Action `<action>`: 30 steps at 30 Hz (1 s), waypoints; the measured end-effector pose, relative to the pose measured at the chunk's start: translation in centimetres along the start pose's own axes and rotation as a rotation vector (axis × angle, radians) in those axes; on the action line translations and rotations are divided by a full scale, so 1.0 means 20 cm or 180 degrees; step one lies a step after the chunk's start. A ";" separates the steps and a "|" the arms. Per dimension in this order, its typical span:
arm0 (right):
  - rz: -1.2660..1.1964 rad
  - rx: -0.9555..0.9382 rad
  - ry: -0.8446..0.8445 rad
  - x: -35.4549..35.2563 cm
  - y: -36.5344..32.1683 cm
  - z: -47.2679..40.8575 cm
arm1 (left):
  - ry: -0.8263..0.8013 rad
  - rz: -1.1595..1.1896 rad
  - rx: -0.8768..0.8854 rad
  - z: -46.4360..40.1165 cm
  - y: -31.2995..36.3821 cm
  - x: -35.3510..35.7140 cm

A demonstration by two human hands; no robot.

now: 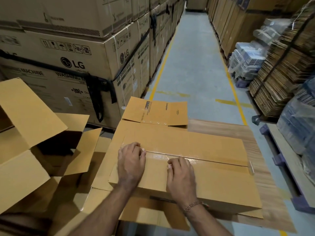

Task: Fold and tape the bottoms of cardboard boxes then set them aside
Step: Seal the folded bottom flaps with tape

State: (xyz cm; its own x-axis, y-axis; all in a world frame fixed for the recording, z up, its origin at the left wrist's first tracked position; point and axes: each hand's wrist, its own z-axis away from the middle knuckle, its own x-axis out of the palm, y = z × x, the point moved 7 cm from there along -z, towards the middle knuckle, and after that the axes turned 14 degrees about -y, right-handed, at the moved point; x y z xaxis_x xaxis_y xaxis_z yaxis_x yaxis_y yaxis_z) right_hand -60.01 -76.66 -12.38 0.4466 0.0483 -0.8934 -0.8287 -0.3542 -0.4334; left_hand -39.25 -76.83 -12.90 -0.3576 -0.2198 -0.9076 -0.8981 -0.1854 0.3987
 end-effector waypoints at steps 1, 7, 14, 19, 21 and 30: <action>0.0058 0.0001 -0.0023 0.02 -0.01 0.00 | -0.0066 -0.0005 -0.0083 -0.01 0.00 -0.01; 0.0402 -0.0017 -0.0102 0.08 0.00 0.01 | -0.0058 0.0832 -0.0594 -0.08 -0.13 -0.13; 0.0448 0.0058 -0.0089 0.09 -0.01 0.01 | -0.0179 0.2067 -0.1650 -0.11 -0.54 -0.16; 0.0465 0.0167 -0.0107 0.09 -0.01 0.02 | -0.0292 0.2562 -0.1652 -0.10 -0.60 -0.15; 0.0448 0.0204 -0.0116 0.10 0.00 0.02 | -0.0259 0.2725 -0.1678 -0.11 -0.60 -0.19; 0.0387 0.0399 -0.0118 0.09 -0.01 0.02 | -0.0184 0.4403 -0.2504 -0.13 -0.85 -0.17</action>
State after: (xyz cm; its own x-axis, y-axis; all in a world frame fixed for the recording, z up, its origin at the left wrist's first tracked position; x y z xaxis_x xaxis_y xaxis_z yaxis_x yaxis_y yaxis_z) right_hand -59.27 -76.06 -13.95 0.3299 0.0474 -0.9428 -0.9124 -0.2406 -0.3313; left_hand -21.97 -75.45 -16.20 -0.7750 -0.5996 0.1996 0.4568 -0.3133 0.8326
